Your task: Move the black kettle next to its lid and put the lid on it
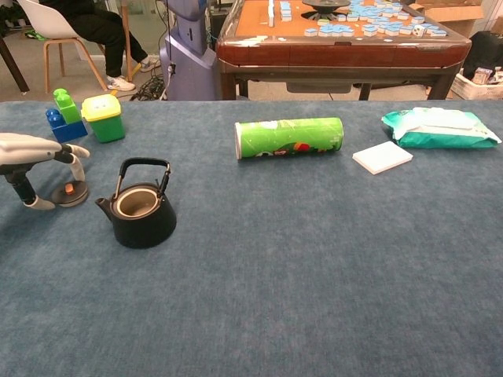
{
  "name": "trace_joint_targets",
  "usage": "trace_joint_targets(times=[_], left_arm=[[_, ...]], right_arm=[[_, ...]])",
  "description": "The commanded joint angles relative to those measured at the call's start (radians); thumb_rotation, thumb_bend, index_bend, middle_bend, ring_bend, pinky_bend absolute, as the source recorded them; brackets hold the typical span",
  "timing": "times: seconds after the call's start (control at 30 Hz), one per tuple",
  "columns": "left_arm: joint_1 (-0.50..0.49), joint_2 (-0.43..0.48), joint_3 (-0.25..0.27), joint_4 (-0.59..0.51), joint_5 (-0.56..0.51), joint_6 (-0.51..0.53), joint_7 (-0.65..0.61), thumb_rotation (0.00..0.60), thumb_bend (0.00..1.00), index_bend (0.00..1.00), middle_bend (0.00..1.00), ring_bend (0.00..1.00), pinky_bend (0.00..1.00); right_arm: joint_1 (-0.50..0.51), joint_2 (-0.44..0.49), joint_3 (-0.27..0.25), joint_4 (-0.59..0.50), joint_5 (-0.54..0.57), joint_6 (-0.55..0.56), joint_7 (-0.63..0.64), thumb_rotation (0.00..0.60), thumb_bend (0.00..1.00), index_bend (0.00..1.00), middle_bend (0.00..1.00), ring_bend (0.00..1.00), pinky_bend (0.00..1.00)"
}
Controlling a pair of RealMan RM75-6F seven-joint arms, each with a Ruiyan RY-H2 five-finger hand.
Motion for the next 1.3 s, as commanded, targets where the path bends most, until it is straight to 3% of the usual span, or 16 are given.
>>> trace_joint_targets(times=[0.03, 0.97, 1.3], left_arm=[[-0.003, -0.001, 0.0, 0.0, -0.006, -0.003, 0.003, 0.6, 0.25, 0.28, 0.0, 0.0, 0.0], [-0.012, -0.02, -0.002, 0.003, -0.051, 0.007, 0.004, 0.6, 0.25, 0.43, 0.02, 0.0, 0.0], [-0.002, 0.022, -0.011, -0.034, -0.041, 0.027, -0.038, 0.6, 0.25, 0.44, 0.03, 0.0, 0.0]], right_arm=[[-0.003, 0.001, 0.003, 0.0, -0.001, -0.001, 0.001, 0.6, 0.29, 0.2, 0.21, 0.0, 0.03], [-0.039, 0.01, 0.032, 0.004, -0.01, -0.008, 0.024, 0.6, 0.29, 0.2, 0.21, 0.0, 0.03], [-0.042, 0.008, 0.04, 0.004, -0.015, -0.016, 0.026, 0.6, 0.29, 0.2, 0.21, 0.0, 0.03]])
